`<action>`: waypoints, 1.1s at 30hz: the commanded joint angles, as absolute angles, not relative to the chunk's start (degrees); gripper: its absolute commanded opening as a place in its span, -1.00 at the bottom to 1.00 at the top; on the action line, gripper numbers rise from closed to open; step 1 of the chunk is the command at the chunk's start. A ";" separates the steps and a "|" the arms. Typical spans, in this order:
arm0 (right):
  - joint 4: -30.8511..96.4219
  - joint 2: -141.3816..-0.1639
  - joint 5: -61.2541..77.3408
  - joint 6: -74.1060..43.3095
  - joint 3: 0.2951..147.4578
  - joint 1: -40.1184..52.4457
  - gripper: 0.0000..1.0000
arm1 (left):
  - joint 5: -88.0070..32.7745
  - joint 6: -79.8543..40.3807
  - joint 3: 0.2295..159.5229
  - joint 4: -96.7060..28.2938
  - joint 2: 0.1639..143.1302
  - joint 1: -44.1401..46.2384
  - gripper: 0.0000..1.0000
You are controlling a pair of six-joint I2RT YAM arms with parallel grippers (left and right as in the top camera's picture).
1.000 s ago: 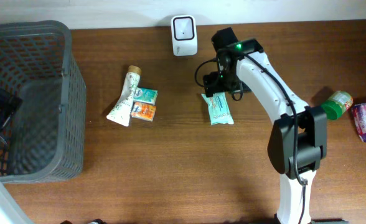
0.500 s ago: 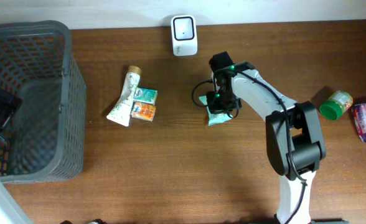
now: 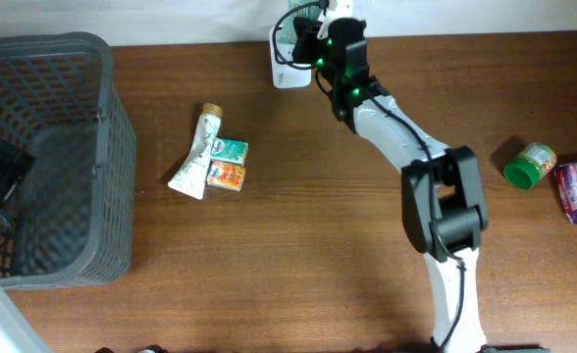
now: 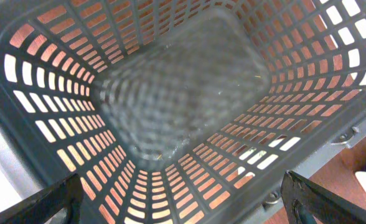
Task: Scan the item barcode
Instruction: 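Carry the wipes pack to the far right edge and release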
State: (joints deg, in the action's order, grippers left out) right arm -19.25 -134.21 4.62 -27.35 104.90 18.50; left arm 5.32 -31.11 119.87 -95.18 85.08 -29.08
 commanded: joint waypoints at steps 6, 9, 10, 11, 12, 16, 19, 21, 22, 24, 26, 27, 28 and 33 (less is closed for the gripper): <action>-0.47 -136.14 -2.13 -33.30 118.56 19.55 -0.85 | 5.32 -31.27 119.98 -95.26 85.08 -29.41 0.98; 1.04 -139.24 0.64 -33.32 118.58 20.03 -0.81 | 5.32 -31.27 119.98 -95.26 85.08 -29.41 0.98; 0.64 -139.87 0.89 -33.30 118.56 20.29 -0.81 | 5.32 -31.27 119.98 -95.26 85.08 -29.41 0.98; -0.08 -139.90 0.84 -33.28 118.58 20.29 -0.81 | 5.32 -31.27 119.98 -95.26 85.08 -29.41 0.98; -0.69 -139.90 0.84 -33.28 118.58 20.27 -0.78 | 5.34 -31.27 119.98 -95.26 85.08 -29.43 0.98; 8.19 -135.06 0.36 -31.53 120.79 15.88 -0.92 | 5.32 -31.27 119.98 -95.26 85.08 -29.41 0.98; 24.91 -127.28 -1.34 -31.57 121.19 6.00 -0.91 | 5.32 -31.27 119.98 -95.26 85.08 -29.41 0.98; 41.78 -125.12 -5.98 -31.59 121.19 -4.38 -0.90 | 5.32 -31.27 119.98 -95.26 85.08 -29.41 0.98; 45.41 -125.25 -6.79 -31.59 121.16 -6.74 -0.89 | 5.32 -31.27 119.98 -95.24 85.08 -29.41 0.98; 54.41 -126.78 -7.57 -31.55 121.01 -14.98 -0.85 | 5.32 -31.27 119.98 -95.26 85.08 -29.41 0.98; 56.18 -127.17 -7.60 -29.80 119.70 -20.01 -0.81 | 5.32 -31.27 119.98 -95.26 85.08 -29.41 0.98; 56.18 -127.17 -7.60 -28.88 119.17 -21.41 -0.35 | 5.32 -31.27 119.98 -95.24 85.08 -29.41 0.98; 56.18 -127.17 -7.57 -28.91 118.91 -22.22 0.14 | 5.32 -31.27 119.98 -95.26 85.08 -29.41 0.98; 61.39 -126.76 -3.92 -25.50 118.93 -20.86 0.90 | 5.32 -31.27 119.98 -95.26 85.08 -29.41 0.98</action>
State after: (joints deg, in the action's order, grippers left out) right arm 59.16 -126.82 -6.07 -26.65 119.33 -22.55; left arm 5.32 -31.11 119.87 -95.18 85.10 -29.08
